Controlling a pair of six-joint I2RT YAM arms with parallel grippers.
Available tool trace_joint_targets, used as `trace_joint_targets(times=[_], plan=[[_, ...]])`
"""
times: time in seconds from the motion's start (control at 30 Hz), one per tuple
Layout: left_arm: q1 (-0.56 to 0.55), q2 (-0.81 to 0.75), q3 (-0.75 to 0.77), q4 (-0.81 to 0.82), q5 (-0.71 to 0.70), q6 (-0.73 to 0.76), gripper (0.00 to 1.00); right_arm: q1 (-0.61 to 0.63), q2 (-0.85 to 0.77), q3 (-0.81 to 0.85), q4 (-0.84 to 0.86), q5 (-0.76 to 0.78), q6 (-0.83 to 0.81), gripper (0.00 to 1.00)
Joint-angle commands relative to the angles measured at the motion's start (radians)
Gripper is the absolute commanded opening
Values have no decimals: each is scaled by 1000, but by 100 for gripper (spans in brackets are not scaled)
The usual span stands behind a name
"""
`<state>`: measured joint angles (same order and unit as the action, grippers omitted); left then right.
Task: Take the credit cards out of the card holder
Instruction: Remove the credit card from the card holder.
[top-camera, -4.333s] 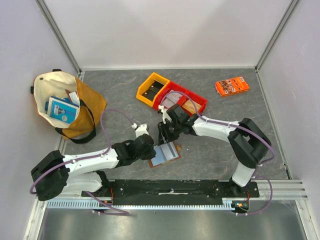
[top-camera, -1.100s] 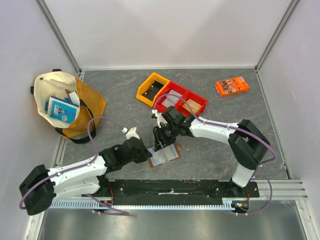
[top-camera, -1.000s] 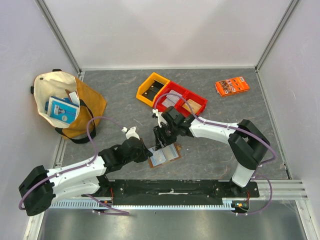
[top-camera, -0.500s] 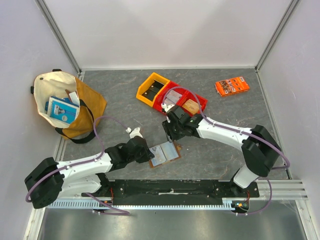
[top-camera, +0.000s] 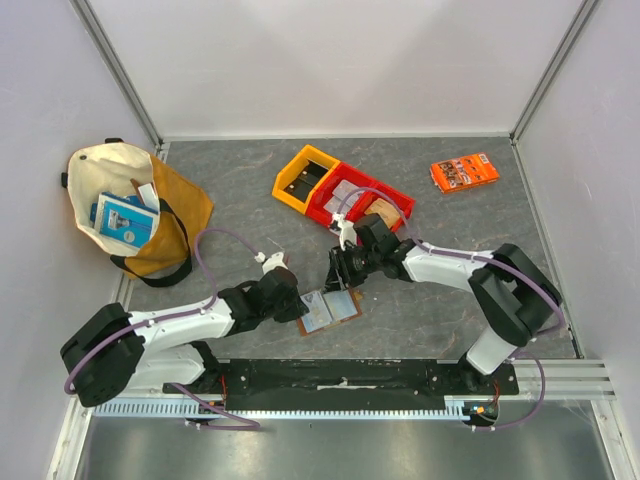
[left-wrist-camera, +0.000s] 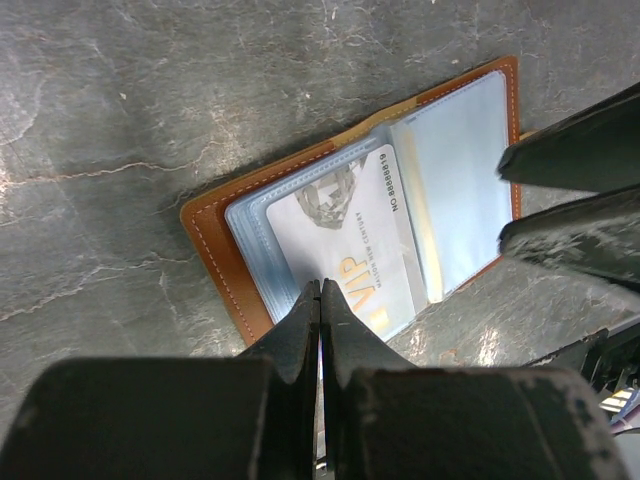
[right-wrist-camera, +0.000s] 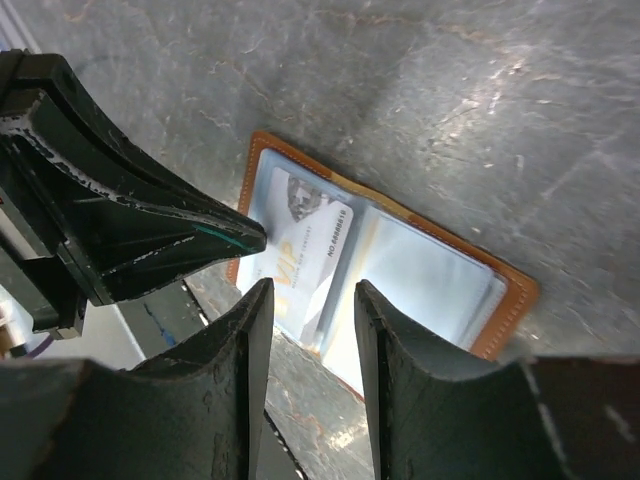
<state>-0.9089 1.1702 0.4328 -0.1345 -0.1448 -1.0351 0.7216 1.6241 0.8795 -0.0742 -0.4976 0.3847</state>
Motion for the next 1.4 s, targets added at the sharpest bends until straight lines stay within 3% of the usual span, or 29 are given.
trace_joint_targets(times=[0.0,0.37,0.7,0.97,1.37], plan=[[10,8,-9,-5,11,3,2,-19,62,-53,238,-189,88,45],[24,31,-28,-17,36,-16,2,-42,201,-97,398,-274,154,40],[39,14,-57,-8,51,-31,2,-45,263,-111,475,-315,192,28],[44,-7,-69,-8,53,-36,2,-44,272,-117,485,-323,197,0],[45,-81,-59,-68,28,-29,2,-70,240,-132,476,-315,192,0]])
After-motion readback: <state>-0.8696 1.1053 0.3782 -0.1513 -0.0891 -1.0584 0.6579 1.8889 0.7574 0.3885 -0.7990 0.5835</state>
